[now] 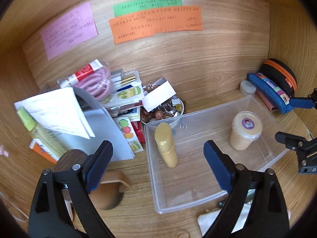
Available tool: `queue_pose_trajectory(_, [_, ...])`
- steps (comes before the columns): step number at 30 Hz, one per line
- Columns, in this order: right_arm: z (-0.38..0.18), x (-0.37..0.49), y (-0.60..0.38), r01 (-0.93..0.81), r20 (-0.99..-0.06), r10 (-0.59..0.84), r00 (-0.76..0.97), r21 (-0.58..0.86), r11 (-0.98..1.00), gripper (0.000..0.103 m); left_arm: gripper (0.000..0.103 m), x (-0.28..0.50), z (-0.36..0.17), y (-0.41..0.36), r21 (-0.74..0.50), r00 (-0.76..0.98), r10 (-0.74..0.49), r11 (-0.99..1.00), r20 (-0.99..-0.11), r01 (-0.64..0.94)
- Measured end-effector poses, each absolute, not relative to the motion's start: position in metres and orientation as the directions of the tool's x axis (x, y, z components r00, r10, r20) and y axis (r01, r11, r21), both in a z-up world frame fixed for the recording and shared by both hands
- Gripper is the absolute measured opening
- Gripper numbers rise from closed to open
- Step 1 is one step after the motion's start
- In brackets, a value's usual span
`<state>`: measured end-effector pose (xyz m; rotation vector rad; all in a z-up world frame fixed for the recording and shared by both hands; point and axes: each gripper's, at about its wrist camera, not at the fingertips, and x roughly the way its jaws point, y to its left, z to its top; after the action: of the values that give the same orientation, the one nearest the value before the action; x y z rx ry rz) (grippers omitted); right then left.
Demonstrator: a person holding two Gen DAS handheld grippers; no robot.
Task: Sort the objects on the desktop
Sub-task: 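Move both tools back toward the pink fan and gourd ornament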
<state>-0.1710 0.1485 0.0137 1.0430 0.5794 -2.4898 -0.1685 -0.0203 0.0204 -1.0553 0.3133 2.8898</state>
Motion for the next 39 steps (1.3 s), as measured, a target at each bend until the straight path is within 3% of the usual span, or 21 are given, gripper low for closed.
queue_pose_trajectory(14, [0.039, -0.089, 0.165, 0.466, -0.566, -0.3, -0.768, -0.172, -0.868, 0.077, 0.102, -0.09, 0.041, -0.021, 0.142, -0.82, 0.032, -0.98, -0.571, -0.137])
queue_pose_trajectory(29, [0.002, -0.03, 0.189, 0.472, -0.573, -0.365, -0.734, -0.045, -0.88, 0.077, 0.102, -0.031, 0.012, -0.023, 0.1, -0.81, 0.064, -0.984, -0.583, -0.149])
queue_pose_trajectory(39, [-0.037, -0.026, 0.196, 0.493, -0.644, -0.429, -0.633, 0.091, -0.865, 0.077, 0.102, -0.024, -0.042, -0.039, 0.037, -0.721, 0.068, -0.991, -0.689, -0.129])
